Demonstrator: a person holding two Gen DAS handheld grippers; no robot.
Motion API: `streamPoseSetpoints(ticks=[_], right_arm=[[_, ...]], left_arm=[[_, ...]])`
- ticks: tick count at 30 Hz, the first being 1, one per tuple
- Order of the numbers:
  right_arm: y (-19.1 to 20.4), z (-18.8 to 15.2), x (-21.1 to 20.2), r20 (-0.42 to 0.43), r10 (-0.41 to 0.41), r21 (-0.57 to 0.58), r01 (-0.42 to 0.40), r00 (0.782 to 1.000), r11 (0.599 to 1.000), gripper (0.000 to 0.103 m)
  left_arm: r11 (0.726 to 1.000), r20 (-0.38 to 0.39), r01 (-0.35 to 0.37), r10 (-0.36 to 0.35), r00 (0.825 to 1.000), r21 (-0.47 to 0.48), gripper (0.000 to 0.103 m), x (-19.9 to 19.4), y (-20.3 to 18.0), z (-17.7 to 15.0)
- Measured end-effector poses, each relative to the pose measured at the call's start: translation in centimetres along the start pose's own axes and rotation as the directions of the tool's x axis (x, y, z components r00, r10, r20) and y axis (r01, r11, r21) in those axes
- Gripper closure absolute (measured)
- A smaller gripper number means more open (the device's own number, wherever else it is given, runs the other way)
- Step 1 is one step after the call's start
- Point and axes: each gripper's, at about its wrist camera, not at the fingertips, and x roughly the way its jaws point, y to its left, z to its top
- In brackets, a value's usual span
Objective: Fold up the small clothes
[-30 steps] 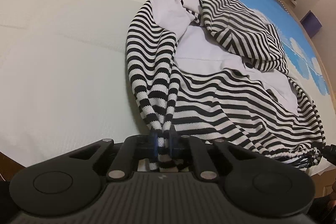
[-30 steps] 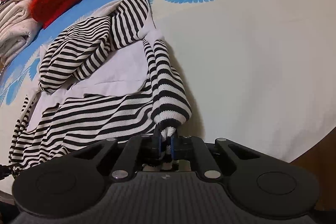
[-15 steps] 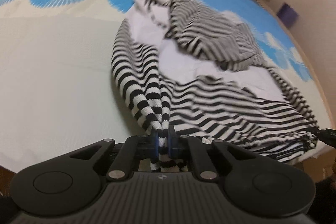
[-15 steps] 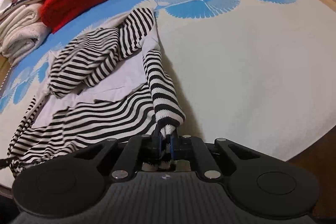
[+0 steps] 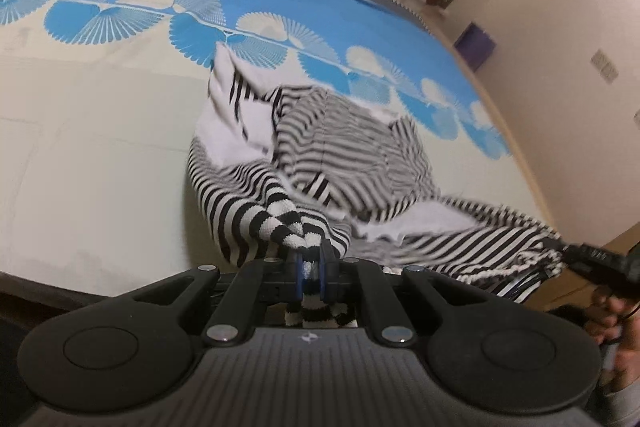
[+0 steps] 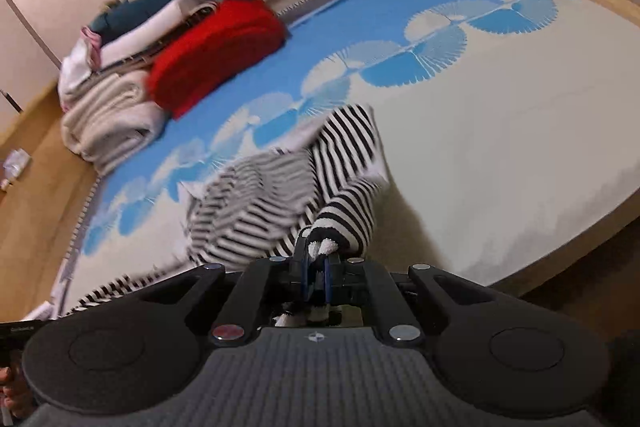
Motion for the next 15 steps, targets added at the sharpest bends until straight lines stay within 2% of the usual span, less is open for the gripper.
streamPoseSetpoints(ticks=[2, 5, 7, 9, 10, 11, 12, 13, 14, 15], right_arm=[[0.1, 1.4, 0.6, -0.002, 0.016, 0.011, -0.016, 1.000, 1.000, 0.097], [0.3, 5.4, 4.8, -0.038, 0.014, -0.025, -0.015, 0.999, 1.000, 0.097], [0.3, 9.4, 10.0, -0.077, 0.005, -0.020, -0.007, 0.997, 1.000, 0.097], [0.4, 13.4, 15.3, -0.097, -0.003, -0.022, 0.001, 0.995, 1.000, 0.094], [0.3, 15.2, 17.9, -0.104, -0.011, -0.011, 0.010, 0.994, 1.000, 0.090], [-0.2, 16.7, 19.9, -0.096, -0.032, 0.028, 0.035, 0.995, 0.999, 0.086], [-0.5, 17.6, 21.0, -0.071, -0.060, 0.049, 0.064, 0.996, 0.997, 0.079], [-0.6, 18.1, 21.8, -0.030, -0.086, 0.044, 0.087, 0.996, 0.995, 0.076], [-0.7, 18.1, 22.3, -0.001, -0.098, 0.022, 0.098, 0.995, 0.995, 0.074], [-0.9, 17.7, 22.7, 0.019, -0.101, 0.001, 0.101, 0.995, 0.995, 0.071]], left_arm=[[0.999, -0.011, 0.024, -0.024, 1.000, -0.032, 0.096, 0.6, 0.5, 1.5], [0.997, -0.041, 0.035, -0.037, 0.998, -0.062, 0.096, 4.2, 1.4, 6.1], [0.996, -0.051, 0.042, -0.046, 0.998, -0.084, 0.096, 8.1, 2.3, 11.1], [0.983, -0.069, 0.033, -0.046, 0.997, -0.180, 0.092, 12.4, 4.6, 15.6], [0.972, -0.066, 0.005, -0.021, 0.998, -0.237, 0.091, 14.5, 6.2, 18.0], [0.960, -0.052, -0.019, 0.004, 0.999, -0.281, 0.083, 15.6, 7.2, 19.4], [0.948, -0.024, -0.032, 0.026, 0.999, -0.316, 0.065, 16.1, 8.2, 20.5], [0.945, 0.019, -0.035, 0.043, 0.999, -0.324, 0.054, 16.1, 8.7, 21.1], [0.950, 0.070, -0.029, 0.053, 0.996, -0.312, 0.038, 15.9, 9.0, 21.0], [0.955, 0.100, -0.020, 0.052, 0.994, -0.297, 0.035, 15.8, 9.1, 20.6]])
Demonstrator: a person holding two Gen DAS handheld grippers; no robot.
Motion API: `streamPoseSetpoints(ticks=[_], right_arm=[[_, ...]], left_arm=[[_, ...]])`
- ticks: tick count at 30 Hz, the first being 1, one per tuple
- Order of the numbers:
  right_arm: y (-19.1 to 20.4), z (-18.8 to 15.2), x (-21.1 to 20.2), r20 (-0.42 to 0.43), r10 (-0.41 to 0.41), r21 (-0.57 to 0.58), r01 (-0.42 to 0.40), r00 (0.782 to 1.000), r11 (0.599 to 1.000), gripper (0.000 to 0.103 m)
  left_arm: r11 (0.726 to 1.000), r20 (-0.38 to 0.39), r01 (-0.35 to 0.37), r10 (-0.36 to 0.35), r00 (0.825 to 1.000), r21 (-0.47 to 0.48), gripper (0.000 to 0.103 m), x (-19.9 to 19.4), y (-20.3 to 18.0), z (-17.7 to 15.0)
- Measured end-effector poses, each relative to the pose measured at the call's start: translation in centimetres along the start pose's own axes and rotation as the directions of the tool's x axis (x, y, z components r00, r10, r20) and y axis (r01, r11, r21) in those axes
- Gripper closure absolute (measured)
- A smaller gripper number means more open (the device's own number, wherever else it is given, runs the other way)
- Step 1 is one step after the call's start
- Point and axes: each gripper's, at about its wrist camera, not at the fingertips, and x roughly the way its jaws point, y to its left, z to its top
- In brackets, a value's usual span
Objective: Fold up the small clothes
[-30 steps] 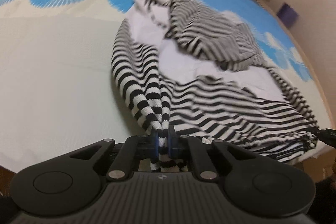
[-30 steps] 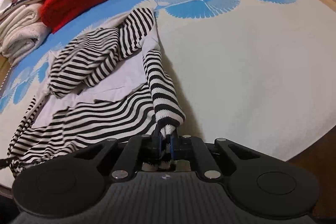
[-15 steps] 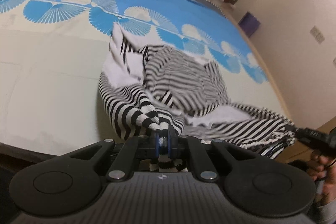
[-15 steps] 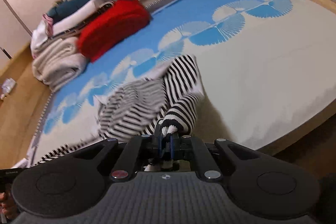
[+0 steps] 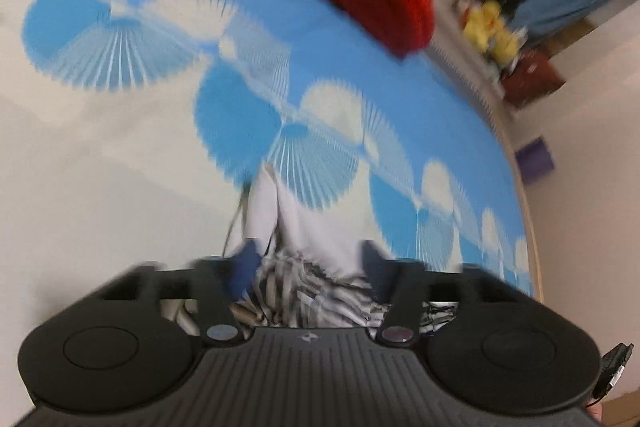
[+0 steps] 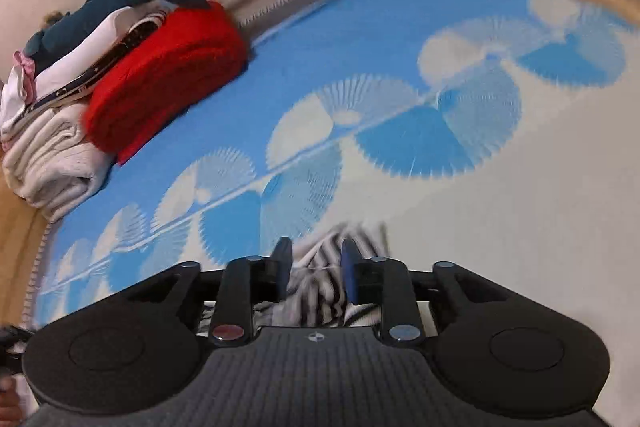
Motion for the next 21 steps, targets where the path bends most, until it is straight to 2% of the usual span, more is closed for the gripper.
streamPoseSetpoints(ticks=[1, 2, 3, 5, 6, 7, 9, 11, 14, 15, 16, 17, 18, 20, 21], right_arm=[[-0.3, -0.9, 0.4, 0.003, 0.010, -0.017, -0.010, 1.000, 1.000, 0.068], [-0.4, -1.6, 1.1, -0.038, 0.014, -0.038, -0.015, 0.999, 0.999, 0.068], [-0.1, -1.9, 2.0, -0.098, -0.006, -0.067, 0.000, 0.995, 0.998, 0.068], [0.9, -2.5, 2.7, -0.085, 0.005, -0.151, -0.018, 0.996, 0.988, 0.062], [1.5, -2.7, 3.2, -0.096, -0.005, -0.198, -0.014, 0.995, 0.980, 0.056], [2.1, -3.1, 4.0, -0.115, -0.012, -0.248, -0.017, 0.993, 0.969, 0.054], [2.9, -4.1, 5.8, -0.165, -0.029, -0.297, -0.021, 0.986, 0.955, 0.054], [3.1, -4.9, 7.2, -0.220, -0.038, -0.275, -0.024, 0.975, 0.961, 0.054], [3.6, -5.8, 9.4, -0.279, -0.035, -0.245, -0.036, 0.960, 0.969, 0.054], [3.9, -6.0, 10.0, -0.288, -0.042, -0.244, -0.030, 0.957, 0.969, 0.054], [4.1, -6.1, 10.6, -0.293, -0.060, -0.253, -0.017, 0.954, 0.967, 0.066], [4.4, -6.3, 10.8, -0.289, -0.081, -0.267, 0.001, 0.954, 0.964, 0.081], [4.7, -6.1, 10.9, -0.275, -0.102, -0.277, 0.023, 0.956, 0.961, 0.101], [5.3, -5.1, 9.9, -0.208, -0.068, -0.232, 0.018, 0.976, 0.972, 0.101], [5.7, -4.1, 8.8, -0.138, -0.028, -0.197, 0.000, 0.990, 0.980, 0.102]], left_arm=[[1.000, -0.024, -0.004, 0.004, 1.000, 0.022, 0.035, 0.2, 0.1, -0.5], [0.998, -0.078, -0.033, 0.037, 0.996, 0.055, 0.035, 0.8, -0.3, -0.8], [0.994, -0.085, -0.028, 0.038, 0.996, 0.109, 0.035, 1.1, -0.9, -1.2], [0.966, -0.101, -0.010, 0.037, 0.994, 0.259, 0.035, 2.1, -2.5, -1.9], [0.951, -0.115, 0.000, 0.038, 0.993, 0.311, 0.034, 2.6, -3.0, -2.2], [0.937, -0.141, 0.005, 0.047, 0.989, 0.350, 0.033, 3.5, -3.4, -2.6], [0.936, -0.207, 0.003, 0.075, 0.975, 0.352, 0.033, 5.2, -3.7, -3.5], [0.942, -0.247, 0.030, 0.056, 0.967, 0.334, 0.034, 6.3, -4.2, -4.2], [0.915, -0.234, 0.068, 0.030, 0.972, 0.397, 0.034, 7.1, -5.9, -5.1], [0.913, -0.225, 0.055, 0.041, 0.974, 0.405, 0.044, 7.5, -6.1, -5.4], [0.916, -0.226, 0.035, 0.062, 0.972, 0.400, 0.059, 8.1, -6.2, -5.4], [0.920, -0.239, 0.015, 0.086, 0.967, 0.391, 0.099, 9.1, -6.3, -5.2], [0.924, -0.238, -0.002, 0.101, 0.966, 0.383, 0.100, 9.8, -6.4, -4.9], [0.930, -0.136, -0.035, 0.090, 0.987, 0.367, 0.100, 9.1, -7.0, -3.6], [0.933, -0.073, -0.040, 0.071, 0.995, 0.356, 0.100, 8.2, -7.4, -2.9]])
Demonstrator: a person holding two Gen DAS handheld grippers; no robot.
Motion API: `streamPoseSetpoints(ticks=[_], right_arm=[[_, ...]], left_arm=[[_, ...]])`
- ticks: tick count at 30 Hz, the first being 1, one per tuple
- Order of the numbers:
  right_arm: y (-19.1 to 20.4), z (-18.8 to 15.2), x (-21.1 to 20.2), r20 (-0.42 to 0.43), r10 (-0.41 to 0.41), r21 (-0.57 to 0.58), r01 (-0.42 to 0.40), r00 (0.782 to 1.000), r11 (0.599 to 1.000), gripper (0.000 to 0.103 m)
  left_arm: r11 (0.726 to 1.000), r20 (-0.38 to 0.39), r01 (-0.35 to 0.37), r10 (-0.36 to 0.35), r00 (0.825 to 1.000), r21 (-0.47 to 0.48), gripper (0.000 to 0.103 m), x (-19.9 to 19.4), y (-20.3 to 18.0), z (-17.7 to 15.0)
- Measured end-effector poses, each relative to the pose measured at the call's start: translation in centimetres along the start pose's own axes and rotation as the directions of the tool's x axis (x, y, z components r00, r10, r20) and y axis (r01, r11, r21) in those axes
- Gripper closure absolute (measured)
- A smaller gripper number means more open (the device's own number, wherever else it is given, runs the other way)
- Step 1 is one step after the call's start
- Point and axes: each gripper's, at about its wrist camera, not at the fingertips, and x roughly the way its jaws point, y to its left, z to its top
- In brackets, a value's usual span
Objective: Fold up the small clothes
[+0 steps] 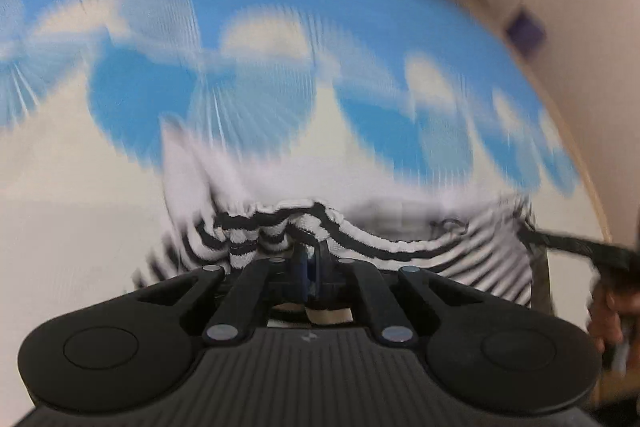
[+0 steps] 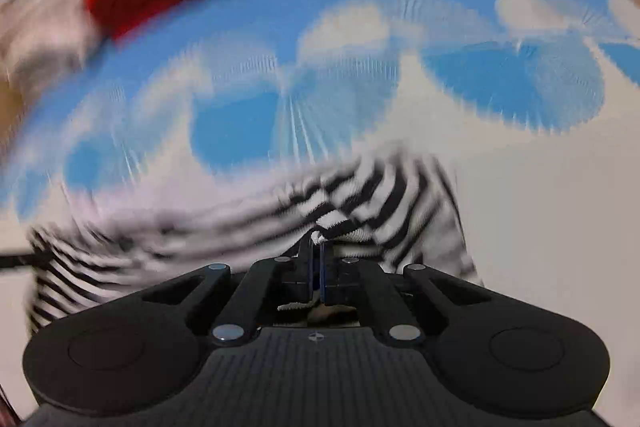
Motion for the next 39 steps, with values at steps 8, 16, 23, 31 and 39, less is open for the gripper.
streamPoseSetpoints(ticks=[8, 16, 23, 31, 39], right_arm=[[0.5, 1.5, 2.2, 0.117, -0.107, 0.051, 0.102, 0.987, 0.994, 0.094], [-2.5, 1.7, -0.7, 0.148, -0.077, 0.057, 0.069, 0.986, 0.996, 0.048], [-5.6, -0.5, 2.3, -0.025, -0.150, 0.009, 0.151, 0.988, 0.989, 0.046], [-3.6, 1.3, 0.6, 0.181, -0.134, 0.009, 0.135, 0.974, 0.991, 0.102], [-2.8, 0.7, 3.0, 0.004, -0.223, -0.049, 0.223, 0.975, 0.974, 0.081]], left_arm=[[0.994, 0.062, -0.095, 0.099, 0.993, -0.055, 0.070, 2.9, -0.6, 1.5], [0.984, 0.223, -0.082, 0.116, 0.968, -0.157, 0.043, -4.1, 5.2, 2.2], [0.982, 0.081, -0.173, 0.179, 0.980, -0.077, 0.043, 0.8, 6.5, -0.5], [0.972, 0.211, -0.225, 0.236, 0.949, -0.073, 0.100, 1.1, 6.1, 0.6], [0.955, 0.006, -0.295, 0.295, 0.955, -0.034, 0.072, 2.7, 6.0, 0.2]])
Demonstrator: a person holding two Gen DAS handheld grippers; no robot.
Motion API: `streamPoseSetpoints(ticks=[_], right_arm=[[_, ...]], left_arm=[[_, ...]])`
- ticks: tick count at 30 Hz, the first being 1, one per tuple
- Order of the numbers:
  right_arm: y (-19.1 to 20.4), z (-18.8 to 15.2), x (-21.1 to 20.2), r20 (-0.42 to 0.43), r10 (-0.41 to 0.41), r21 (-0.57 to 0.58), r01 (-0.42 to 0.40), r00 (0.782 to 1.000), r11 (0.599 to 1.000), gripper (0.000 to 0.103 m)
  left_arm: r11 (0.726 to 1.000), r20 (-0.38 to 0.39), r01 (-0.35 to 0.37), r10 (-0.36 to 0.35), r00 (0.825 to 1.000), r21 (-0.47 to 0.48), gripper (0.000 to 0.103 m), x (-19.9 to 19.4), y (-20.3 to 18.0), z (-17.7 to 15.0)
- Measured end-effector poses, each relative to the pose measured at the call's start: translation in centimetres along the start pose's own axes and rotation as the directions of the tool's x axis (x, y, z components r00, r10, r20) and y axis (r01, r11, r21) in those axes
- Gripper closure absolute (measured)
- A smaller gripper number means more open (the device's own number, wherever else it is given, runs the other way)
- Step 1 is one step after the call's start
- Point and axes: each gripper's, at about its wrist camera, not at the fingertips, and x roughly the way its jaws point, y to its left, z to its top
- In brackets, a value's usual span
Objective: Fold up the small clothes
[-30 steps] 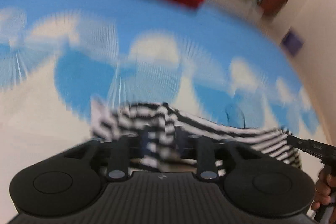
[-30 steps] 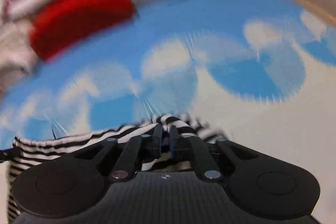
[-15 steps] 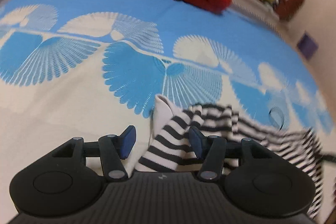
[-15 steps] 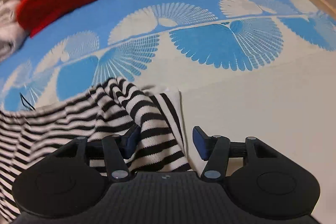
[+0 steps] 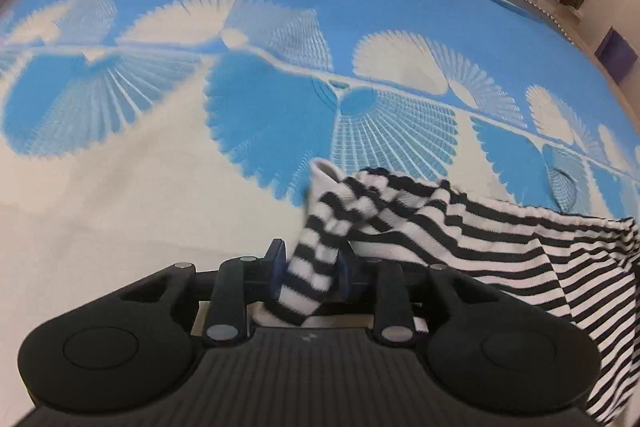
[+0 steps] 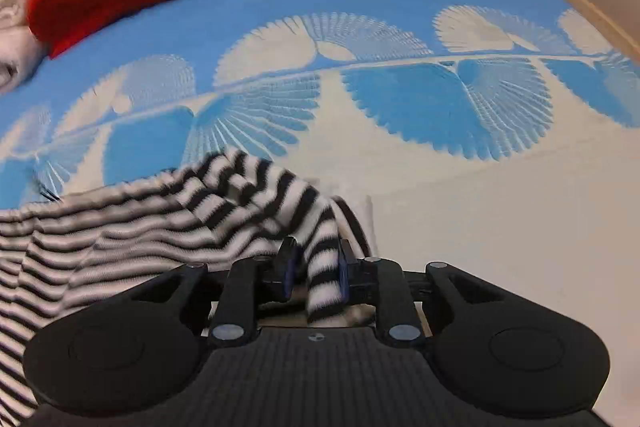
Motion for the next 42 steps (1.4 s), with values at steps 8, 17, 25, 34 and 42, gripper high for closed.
streamPoseSetpoints(ticks=[8, 17, 25, 34, 42], right_arm=[[-5.1, -0.4, -9.4, 0.111, 0.117, 0.135, -0.132, 0.987, 0.982, 0.061], [-8.9, -8.6, -7.8, -0.122, 0.150, 0.286, -0.110, 0.981, 0.952, 0.053], [-8.1, -10.3, -6.0, -0.217, 0.108, 0.211, -0.061, 0.970, 0.975, 0.053], [-8.9, -9.7, -8.8, -0.067, 0.192, 0.256, -0.169, 0.979, 0.952, 0.095], [-11.4, -10.6, -11.3, -0.055, 0.156, 0.284, -0.135, 0.986, 0.949, 0.097]], left_arm=[[0.994, 0.079, 0.095, -0.090, 0.993, -0.058, 0.067, -11.5, 2.7, -0.8], [0.981, -0.207, 0.087, -0.124, 0.971, -0.176, 0.055, -9.1, 6.0, -10.2], [0.986, -0.251, 0.063, -0.101, 0.963, -0.155, 0.054, -7.0, 5.6, -10.6], [0.993, -0.200, 0.108, -0.116, 0.973, -0.050, 0.102, -7.7, 4.5, -10.7], [0.993, -0.193, 0.090, -0.104, 0.976, -0.076, 0.102, -9.4, 7.3, -11.3]])
